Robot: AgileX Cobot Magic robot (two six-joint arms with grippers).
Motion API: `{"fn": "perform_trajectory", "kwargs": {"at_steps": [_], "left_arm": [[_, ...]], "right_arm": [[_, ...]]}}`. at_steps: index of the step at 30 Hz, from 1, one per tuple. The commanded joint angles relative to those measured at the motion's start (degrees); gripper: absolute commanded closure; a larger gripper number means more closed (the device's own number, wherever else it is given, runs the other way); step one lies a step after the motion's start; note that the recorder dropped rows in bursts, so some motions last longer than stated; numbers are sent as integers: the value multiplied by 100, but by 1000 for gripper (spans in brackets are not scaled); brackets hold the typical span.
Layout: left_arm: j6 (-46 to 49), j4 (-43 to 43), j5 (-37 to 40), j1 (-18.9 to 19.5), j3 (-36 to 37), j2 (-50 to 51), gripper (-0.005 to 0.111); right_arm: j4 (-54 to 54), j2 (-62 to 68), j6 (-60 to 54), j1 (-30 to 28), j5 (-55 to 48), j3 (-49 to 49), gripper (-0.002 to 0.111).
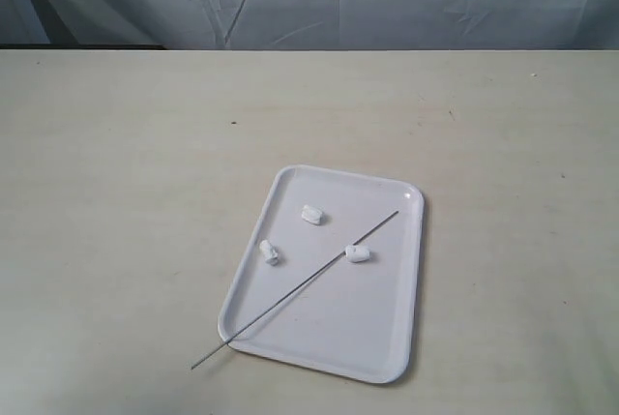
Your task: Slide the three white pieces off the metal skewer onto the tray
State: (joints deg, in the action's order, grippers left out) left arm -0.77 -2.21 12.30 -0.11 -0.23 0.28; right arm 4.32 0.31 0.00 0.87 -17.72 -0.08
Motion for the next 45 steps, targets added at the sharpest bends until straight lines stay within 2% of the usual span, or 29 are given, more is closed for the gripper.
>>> {"fn": "perform_trajectory", "kwargs": {"at_steps": [1,45], "left_arm": [[-47,-72,103,-27,23,-28,107],[-24,-33,709,-4,23,-28,107]], "right_arm": [[-338,-31,-599,-24,32,8,72],[-381,-31,-579,-24,55,8,72]]}}
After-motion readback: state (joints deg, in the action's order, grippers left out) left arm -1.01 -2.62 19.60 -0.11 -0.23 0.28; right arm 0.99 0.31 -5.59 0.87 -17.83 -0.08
